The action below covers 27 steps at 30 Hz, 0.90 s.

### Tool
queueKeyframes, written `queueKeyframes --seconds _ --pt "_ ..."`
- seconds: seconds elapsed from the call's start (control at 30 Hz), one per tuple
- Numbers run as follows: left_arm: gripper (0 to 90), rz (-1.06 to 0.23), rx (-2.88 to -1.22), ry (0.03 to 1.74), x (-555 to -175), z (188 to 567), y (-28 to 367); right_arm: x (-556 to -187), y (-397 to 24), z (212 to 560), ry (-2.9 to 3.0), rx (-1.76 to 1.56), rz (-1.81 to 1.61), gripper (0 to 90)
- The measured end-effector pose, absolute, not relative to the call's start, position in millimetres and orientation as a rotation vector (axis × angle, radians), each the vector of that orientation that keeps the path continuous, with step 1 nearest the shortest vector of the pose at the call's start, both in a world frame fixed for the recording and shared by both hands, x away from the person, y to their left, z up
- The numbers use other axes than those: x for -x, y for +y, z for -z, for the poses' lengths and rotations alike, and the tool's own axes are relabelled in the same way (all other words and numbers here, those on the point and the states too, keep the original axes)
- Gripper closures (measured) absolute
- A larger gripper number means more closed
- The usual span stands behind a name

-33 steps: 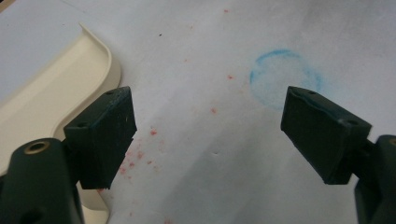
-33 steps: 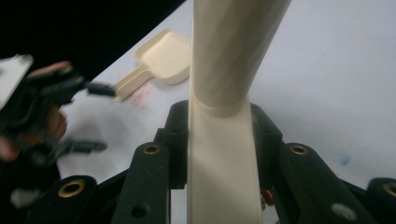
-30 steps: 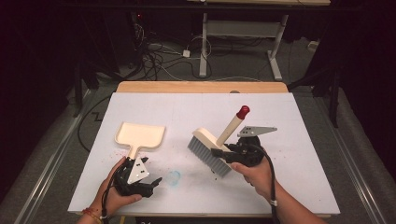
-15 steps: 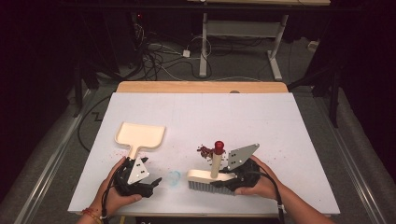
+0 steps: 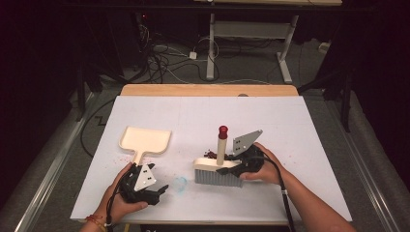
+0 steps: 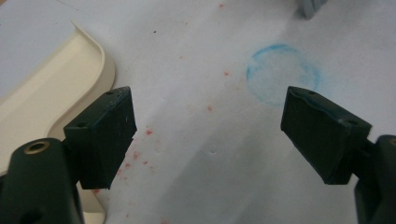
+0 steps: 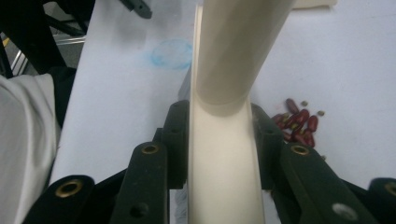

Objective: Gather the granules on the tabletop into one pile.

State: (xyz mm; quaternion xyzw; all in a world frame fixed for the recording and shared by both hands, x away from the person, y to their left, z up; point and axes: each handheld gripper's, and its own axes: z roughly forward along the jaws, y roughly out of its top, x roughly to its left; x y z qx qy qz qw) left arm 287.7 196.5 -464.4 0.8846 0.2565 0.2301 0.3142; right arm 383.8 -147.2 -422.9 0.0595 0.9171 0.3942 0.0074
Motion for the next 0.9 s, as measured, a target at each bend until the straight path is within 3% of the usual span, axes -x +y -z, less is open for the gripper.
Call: queueKeyframes --seconds 0.53,0.9 --pt "17.5 -0.603 -2.332 0.674 -286 464 197 -402 -141 413 2.778 -0.206 -1.29 66.9" --pt "17.5 -0.611 -2.325 0.681 -286 463 199 -381 -186 379 2.492 -0.502 -1.257 67.0"
